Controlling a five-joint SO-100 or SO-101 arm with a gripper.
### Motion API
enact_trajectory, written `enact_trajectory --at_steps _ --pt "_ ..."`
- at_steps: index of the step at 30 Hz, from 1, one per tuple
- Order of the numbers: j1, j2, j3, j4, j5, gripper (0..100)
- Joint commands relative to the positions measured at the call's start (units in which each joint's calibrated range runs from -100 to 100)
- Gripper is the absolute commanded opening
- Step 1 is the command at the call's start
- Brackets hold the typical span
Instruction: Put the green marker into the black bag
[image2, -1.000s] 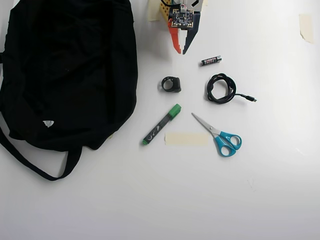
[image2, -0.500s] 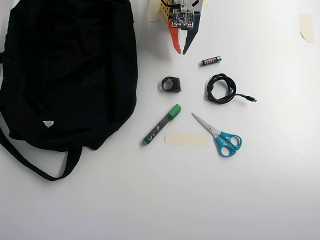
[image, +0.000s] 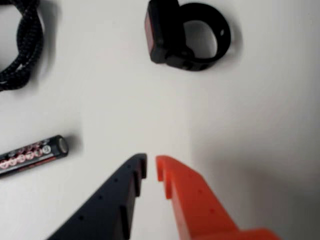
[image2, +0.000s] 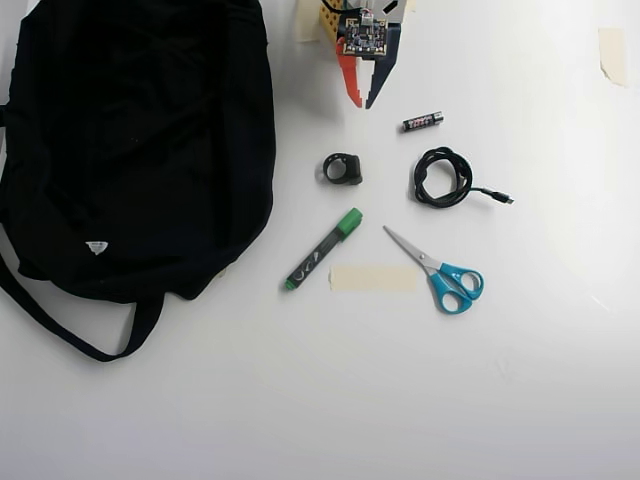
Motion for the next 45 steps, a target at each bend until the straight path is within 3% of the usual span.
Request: enact_trajectory --at_steps 1,34,45 --pt "-0.1 -0.4 0.7 -0.1 0.0 2" --pt "-0.2 1.2 -1.1 -0.5 0.1 3" --pt "-1.5 16.0 -10.1 -18.2 0.1 3"
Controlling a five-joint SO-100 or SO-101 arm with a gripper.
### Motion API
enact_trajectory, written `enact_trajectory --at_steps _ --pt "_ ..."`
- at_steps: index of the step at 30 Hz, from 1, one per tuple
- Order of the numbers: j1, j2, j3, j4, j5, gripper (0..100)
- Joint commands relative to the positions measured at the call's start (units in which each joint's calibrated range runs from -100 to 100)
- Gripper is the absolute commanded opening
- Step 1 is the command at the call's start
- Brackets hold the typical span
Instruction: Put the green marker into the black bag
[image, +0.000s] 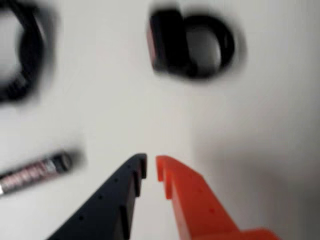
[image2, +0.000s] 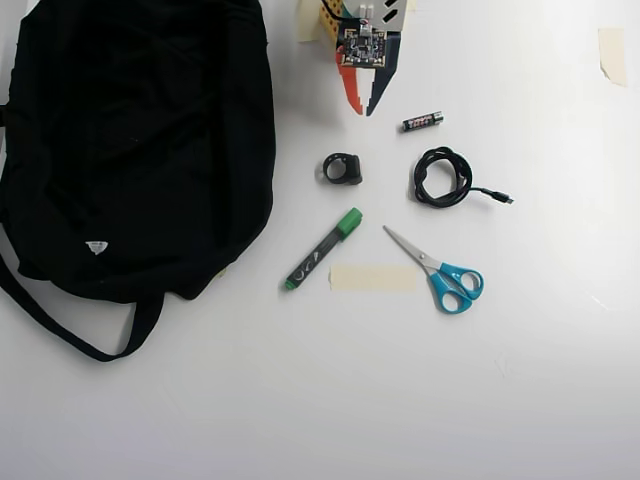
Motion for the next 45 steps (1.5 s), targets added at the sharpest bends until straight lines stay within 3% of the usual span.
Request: enact_trajectory --at_steps 1,14,45 --pt "-1.4 3.8 -6.6 -7.1 0.3 3" --pt "-2.0 19.2 -24.9 -18.2 -0.1 3" --pt "-1.5 57.5 -66.5 -25.6 0.3 3"
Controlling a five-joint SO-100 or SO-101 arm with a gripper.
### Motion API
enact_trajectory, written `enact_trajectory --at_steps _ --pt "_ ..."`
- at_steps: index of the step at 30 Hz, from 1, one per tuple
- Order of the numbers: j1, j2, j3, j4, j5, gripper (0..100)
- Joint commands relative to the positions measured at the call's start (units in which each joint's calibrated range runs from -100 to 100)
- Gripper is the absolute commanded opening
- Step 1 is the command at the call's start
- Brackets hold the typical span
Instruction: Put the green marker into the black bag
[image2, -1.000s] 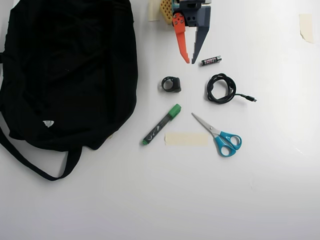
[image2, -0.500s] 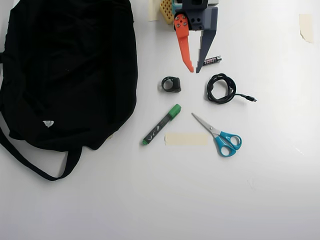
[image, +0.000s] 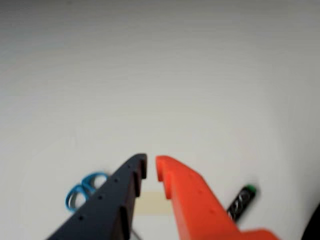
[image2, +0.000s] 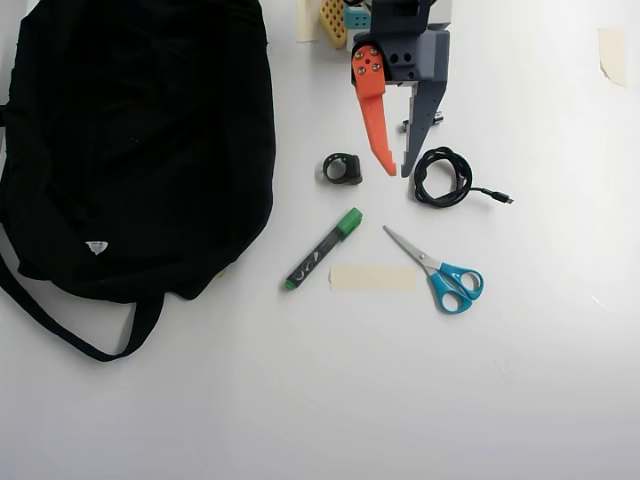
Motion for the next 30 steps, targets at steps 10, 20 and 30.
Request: enact_trajectory --at_steps 10,20,30 --pt "2.7 14.6 -18.6 -9.1 0.3 3" --pt "3.2 23.0 -17.8 -24.3 0.3 3" --pt "3.2 25.0 -17.8 -26.8 0.3 3"
